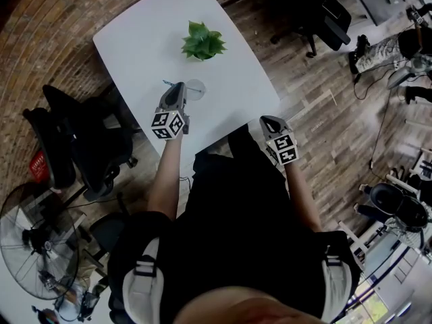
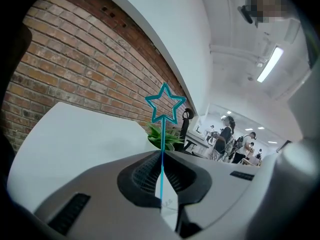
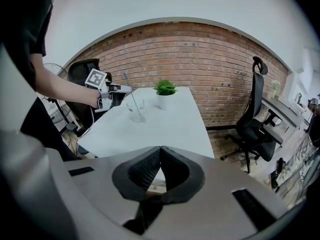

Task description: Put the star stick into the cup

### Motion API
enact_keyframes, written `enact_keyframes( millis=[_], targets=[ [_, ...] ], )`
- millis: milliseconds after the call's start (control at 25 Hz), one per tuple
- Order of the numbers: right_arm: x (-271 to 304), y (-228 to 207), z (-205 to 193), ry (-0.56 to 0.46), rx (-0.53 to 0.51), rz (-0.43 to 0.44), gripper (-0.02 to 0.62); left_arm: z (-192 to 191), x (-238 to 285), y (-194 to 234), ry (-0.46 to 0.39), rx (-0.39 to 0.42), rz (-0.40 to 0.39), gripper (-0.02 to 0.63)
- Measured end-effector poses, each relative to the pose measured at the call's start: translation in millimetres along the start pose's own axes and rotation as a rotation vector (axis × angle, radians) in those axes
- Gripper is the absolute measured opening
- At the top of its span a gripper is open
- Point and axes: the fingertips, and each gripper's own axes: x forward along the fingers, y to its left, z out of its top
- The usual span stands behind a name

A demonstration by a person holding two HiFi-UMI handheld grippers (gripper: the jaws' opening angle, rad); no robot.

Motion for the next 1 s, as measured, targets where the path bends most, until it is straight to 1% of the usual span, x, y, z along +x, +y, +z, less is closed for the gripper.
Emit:
enact_keyframes(
  millis=[240,360,680,920,960,1000],
  targets=[
    [-1,-2,-1,-0.003,0.001,-0.001,-0.002,-1,0,3,-0.007,-0.004,0.008,0.028],
    [-2,-1,0,-0.001,0.0,-0.002,-0.002,-1,0,5,-0.004,-0.023,0.007,0.028],
    [0,3,-1,-0.003,-0.005,-0.006,-0.002,-5,-2,12,0.026,-0.044,0.005,0.028],
    [-1,5,-2,-0.005,-0.008,-0.008,-0.002,-6,-5,12,0.026,-0.061,0.006,0.029],
    [-1,5,-2,-0.007,-0.008,-0.01,-0.002,-7,-6,12,0.027,-0.065,0.008,0.045],
    [-1,5,-2,-0.01,-0.008,-0.012,-0.002,-8,-7,13,0.029,-0.07,0.011,0.078]
  ],
)
